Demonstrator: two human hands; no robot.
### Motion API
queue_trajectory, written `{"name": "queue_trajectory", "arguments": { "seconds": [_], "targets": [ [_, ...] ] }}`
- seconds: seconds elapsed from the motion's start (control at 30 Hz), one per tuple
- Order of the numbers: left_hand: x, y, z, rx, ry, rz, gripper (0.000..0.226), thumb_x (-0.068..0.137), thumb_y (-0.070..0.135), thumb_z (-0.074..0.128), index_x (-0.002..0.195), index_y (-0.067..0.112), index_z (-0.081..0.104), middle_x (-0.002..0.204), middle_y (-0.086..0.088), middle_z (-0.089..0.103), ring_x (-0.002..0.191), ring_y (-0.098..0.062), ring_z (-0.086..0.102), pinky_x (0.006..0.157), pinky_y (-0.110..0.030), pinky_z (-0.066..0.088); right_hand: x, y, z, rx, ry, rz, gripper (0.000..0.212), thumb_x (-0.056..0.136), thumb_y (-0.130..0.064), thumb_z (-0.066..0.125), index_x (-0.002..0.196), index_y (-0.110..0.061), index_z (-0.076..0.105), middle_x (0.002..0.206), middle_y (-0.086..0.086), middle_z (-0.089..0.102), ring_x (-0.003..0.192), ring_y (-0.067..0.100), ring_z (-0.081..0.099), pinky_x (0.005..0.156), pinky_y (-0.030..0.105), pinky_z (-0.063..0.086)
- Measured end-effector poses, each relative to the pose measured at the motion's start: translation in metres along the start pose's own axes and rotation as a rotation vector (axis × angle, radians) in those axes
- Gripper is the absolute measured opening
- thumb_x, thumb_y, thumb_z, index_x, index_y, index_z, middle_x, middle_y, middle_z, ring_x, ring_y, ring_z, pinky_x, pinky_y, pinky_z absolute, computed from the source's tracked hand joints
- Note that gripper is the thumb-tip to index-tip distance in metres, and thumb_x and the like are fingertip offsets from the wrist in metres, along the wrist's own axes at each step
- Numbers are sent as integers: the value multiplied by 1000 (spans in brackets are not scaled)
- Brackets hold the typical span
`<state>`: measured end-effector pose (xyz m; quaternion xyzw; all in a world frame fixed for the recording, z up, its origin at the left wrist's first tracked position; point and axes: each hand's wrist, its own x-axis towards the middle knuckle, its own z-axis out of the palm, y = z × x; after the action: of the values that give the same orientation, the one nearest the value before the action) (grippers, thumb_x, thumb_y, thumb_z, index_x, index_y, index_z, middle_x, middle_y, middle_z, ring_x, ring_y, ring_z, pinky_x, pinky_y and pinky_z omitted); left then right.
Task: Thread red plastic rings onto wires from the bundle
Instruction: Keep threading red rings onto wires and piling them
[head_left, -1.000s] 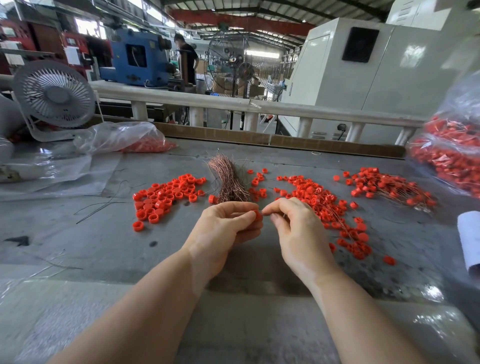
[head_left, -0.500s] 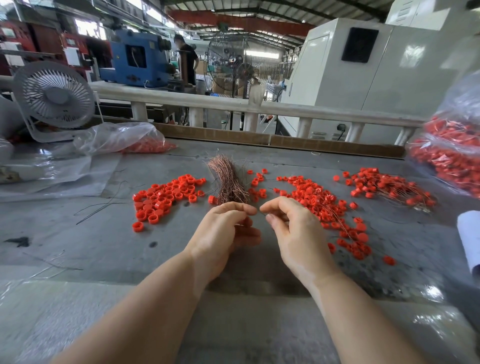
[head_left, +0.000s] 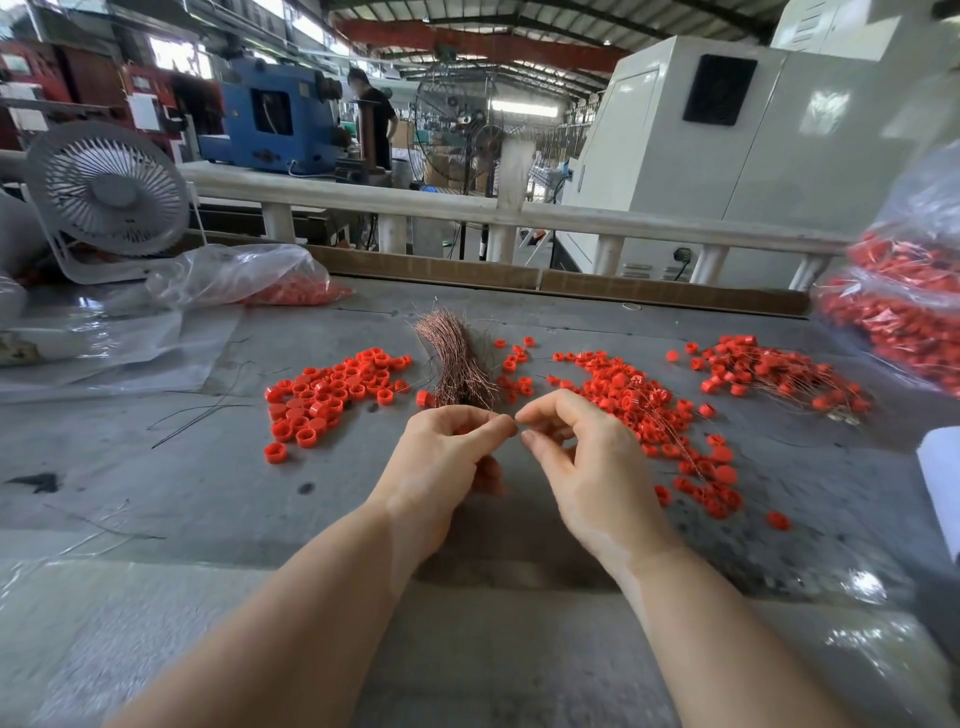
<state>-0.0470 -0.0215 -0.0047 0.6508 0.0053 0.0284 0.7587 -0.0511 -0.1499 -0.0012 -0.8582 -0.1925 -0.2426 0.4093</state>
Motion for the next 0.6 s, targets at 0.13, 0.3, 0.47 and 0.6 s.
{"name": "queue_trajectory", "arguments": {
  "seconds": [0.13, 0.3, 0.47, 0.6],
  "targets": [
    [1, -2, -1, -8, -1, 11, 16, 86, 9, 63, 71, 10, 66, 44, 3, 50, 41, -5, 48, 40, -20, 45, 1, 1, 0, -7, -10, 15, 9, 86, -7, 63, 87, -15, 67, 81, -5, 64, 74, 6, 56, 69, 21, 46],
    [2, -5, -2, 20, 30, 48, 16, 84, 11, 66, 68, 14, 67, 44, 5, 51, 42, -5, 49, 42, -20, 46, 0, 2, 1, -25, -15, 16, 11, 86, -6, 62, 86, -15, 67, 82, -5, 63, 76, 8, 55, 70, 19, 45],
    [3, -7, -1, 31, 31, 65, 15, 85, 11, 66, 69, 13, 66, 44, 5, 50, 42, -5, 49, 41, -20, 44, 0, 3, 1, -23, -16, 18, 10, 86, -5, 62, 86, -15, 67, 82, -5, 63, 75, 9, 55, 71, 22, 44],
    [3, -6, -2, 54, 17, 72, 14, 86, 13, 64, 73, 11, 65, 46, 6, 50, 44, -6, 49, 43, -22, 45, 0, 2, 1, -19, -18, 18, 10, 86, -6, 62, 85, -16, 66, 82, -6, 63, 76, 7, 55, 70, 19, 44]
  ]
}}
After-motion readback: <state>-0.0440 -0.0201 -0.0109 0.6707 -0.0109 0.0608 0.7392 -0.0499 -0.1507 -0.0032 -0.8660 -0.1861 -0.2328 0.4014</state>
